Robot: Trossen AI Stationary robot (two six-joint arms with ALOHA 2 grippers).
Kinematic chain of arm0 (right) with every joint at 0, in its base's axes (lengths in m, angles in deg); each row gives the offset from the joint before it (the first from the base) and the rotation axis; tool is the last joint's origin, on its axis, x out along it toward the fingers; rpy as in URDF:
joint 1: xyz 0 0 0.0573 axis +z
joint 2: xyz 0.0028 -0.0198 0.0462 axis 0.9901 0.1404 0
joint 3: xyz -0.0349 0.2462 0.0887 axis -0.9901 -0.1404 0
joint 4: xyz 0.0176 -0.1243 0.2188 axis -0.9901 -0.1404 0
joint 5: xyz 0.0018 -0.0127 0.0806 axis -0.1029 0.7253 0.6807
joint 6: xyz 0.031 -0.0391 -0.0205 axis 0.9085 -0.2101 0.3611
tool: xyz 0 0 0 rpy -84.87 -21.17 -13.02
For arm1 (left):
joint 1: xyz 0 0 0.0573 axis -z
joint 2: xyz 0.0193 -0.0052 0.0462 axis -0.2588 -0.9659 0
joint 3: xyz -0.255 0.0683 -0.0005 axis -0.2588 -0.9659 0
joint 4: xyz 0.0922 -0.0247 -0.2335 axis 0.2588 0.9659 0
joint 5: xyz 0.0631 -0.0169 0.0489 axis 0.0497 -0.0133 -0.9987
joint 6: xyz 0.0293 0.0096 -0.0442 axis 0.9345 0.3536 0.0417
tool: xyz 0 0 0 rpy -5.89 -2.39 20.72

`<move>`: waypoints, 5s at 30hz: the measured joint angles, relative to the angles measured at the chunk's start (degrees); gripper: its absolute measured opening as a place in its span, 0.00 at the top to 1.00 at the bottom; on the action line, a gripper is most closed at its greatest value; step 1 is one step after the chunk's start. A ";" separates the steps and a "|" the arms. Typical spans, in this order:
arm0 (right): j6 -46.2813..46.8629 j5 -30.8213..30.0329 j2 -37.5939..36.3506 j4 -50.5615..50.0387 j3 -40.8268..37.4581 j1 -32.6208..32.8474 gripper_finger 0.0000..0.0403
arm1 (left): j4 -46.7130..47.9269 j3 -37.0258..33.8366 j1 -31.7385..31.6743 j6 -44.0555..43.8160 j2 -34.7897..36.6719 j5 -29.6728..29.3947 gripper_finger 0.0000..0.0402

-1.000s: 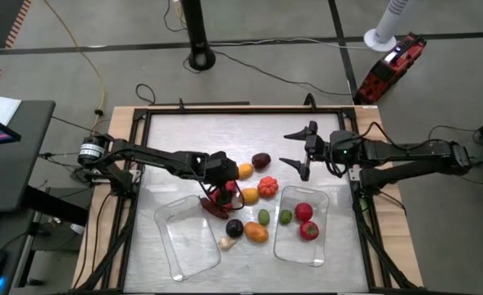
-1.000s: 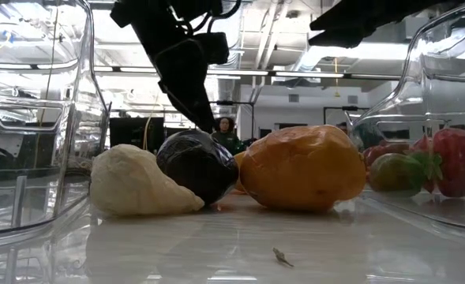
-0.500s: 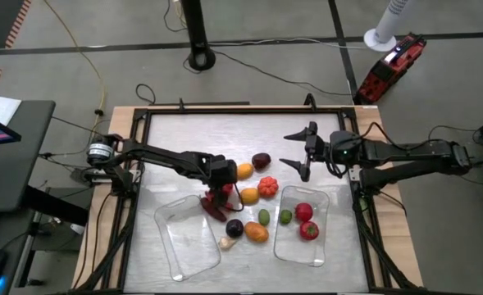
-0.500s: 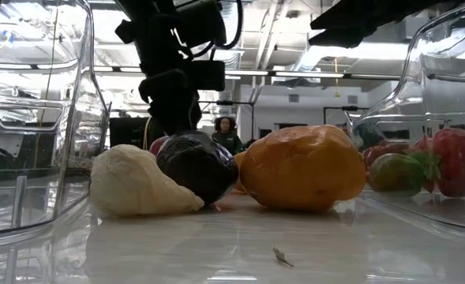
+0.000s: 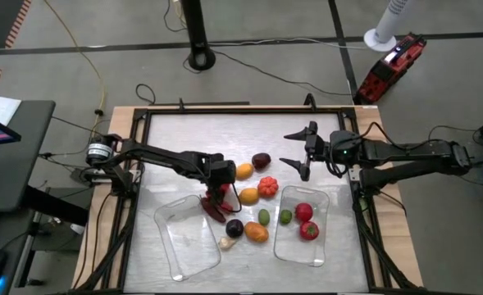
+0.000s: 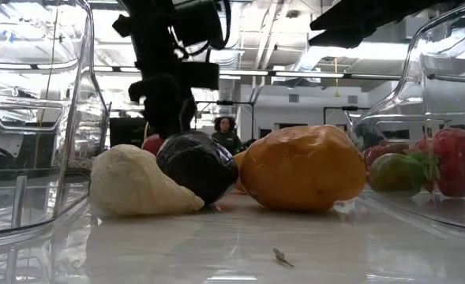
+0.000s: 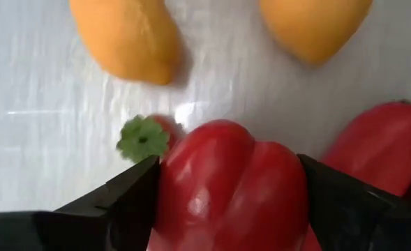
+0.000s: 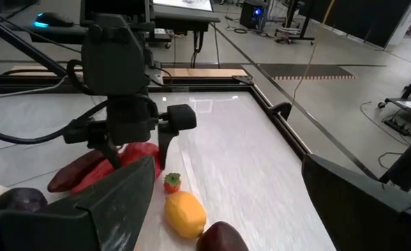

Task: Sort produce into baskets
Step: Put the bell pepper into the left transparent bin, then put the peach into the right transparent bin, then put the apple into the right transparent bin

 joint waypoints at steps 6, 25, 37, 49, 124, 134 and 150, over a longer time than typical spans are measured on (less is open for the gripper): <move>-0.42 -1.85 -0.07 -0.01 0.02 -0.60 0.04 | 0.72 7.24 0.41 -0.64 5.27 5.41 0.29; 1.09 -1.59 -0.09 -2.25 0.04 -1.75 0.04 | 22.44 10.43 19.53 -34.01 11.25 10.64 0.11; 1.10 -1.53 -0.09 -0.87 0.04 -1.77 0.04 | 18.37 9.20 11.54 -25.49 11.23 -8.64 0.05; 0.87 -1.29 -0.09 -1.50 -0.15 -1.75 0.04 | 6.10 7.44 -3.54 -7.94 0.31 -3.21 0.13; 4.13 -7.56 -19.21 -5.32 -4.02 -1.86 0.04 | -22.18 35.16 6.78 -8.14 -21.03 9.08 0.76; 4.59 -7.56 -19.15 -5.96 -4.02 -1.84 0.04 | -16.42 48.13 6.93 -5.36 -31.02 13.03 0.65; 4.82 -7.56 -19.19 -8.30 -4.02 -1.82 0.04 | -6.63 46.25 6.83 5.94 -25.11 5.37 0.34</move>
